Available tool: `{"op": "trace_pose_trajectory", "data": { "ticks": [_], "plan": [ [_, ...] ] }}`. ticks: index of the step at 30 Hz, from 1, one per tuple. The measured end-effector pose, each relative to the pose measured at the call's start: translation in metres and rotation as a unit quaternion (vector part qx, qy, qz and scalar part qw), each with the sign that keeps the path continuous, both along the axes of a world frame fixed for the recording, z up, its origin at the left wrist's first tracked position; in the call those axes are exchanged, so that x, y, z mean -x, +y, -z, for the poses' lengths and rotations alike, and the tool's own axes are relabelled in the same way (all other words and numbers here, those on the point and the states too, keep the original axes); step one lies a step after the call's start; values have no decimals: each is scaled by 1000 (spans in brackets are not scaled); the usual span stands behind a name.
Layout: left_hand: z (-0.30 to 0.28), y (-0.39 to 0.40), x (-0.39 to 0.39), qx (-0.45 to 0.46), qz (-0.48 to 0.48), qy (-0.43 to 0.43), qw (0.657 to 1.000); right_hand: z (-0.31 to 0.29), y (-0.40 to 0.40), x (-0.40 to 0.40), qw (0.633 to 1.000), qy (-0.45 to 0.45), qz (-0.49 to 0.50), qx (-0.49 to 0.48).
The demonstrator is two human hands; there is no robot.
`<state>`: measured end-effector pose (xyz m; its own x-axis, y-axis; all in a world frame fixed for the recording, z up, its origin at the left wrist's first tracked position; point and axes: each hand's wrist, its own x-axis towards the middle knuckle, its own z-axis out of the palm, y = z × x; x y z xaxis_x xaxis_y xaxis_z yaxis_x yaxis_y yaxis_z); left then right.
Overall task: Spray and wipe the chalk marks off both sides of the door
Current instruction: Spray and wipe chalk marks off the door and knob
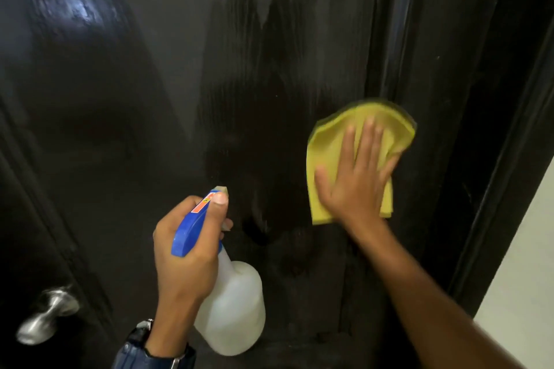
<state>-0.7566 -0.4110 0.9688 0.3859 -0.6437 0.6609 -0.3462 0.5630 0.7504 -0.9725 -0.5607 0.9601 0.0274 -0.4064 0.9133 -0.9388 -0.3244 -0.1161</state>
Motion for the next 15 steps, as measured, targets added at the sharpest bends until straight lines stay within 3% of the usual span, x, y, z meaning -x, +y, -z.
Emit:
{"op": "trace_pose_trajectory", "data": {
  "ticks": [3,6,10,15],
  "plan": [
    [6,2,-13,-1,-17,-10,1000,-144,-1,-9,993,-4,76,91],
    [16,5,-29,-6,-20,-9,1000,-221,-12,-16,992,-18,55,111],
    [26,7,-47,-5,-36,5,999,-188,-21,-24,977,-14,54,204],
    [37,12,-56,-18,-55,25,998,-61,-1,-14,994,99,42,38]
  ]
}}
